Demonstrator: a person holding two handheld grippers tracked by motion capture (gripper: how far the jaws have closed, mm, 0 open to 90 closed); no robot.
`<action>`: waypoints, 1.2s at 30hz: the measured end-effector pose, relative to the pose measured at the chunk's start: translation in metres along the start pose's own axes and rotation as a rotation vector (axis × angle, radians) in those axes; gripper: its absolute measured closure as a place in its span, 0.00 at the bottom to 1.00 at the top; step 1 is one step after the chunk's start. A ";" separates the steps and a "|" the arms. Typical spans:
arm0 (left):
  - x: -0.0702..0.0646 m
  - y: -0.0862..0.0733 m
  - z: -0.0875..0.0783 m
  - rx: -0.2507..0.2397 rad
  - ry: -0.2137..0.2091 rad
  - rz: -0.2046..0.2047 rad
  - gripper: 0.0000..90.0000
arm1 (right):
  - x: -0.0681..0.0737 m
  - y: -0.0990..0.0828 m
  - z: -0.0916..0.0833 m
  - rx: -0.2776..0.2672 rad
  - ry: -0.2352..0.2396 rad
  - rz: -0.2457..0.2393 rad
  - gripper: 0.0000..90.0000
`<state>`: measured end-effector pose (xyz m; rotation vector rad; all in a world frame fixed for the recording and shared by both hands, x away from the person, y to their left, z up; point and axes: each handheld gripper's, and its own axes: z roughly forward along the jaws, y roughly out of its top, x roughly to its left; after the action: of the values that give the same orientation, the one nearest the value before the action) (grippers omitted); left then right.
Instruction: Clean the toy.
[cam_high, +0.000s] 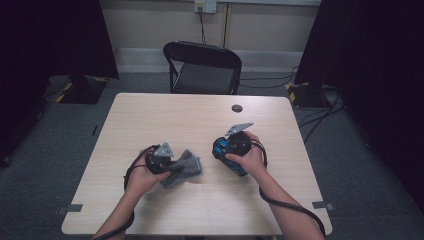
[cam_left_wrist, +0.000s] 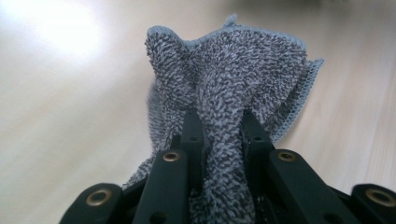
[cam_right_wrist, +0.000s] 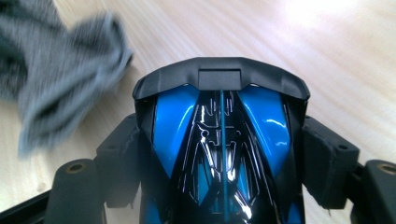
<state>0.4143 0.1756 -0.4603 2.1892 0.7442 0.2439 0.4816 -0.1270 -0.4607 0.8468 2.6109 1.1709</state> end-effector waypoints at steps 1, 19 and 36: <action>0.003 0.006 -0.005 -0.030 0.020 -0.018 0.84 | 0.000 0.002 -0.002 -0.005 0.003 0.001 0.29; 0.004 0.062 0.023 -0.176 0.034 -0.164 0.84 | 0.013 0.030 -0.028 -0.143 0.042 0.021 0.29; -0.034 0.063 0.052 -0.150 -0.109 -0.137 0.84 | 0.020 0.056 -0.023 -0.175 -0.007 0.035 0.29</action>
<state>0.4346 0.0906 -0.4462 1.9844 0.7856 0.1060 0.4810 -0.1003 -0.4026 0.8625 2.4526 1.3786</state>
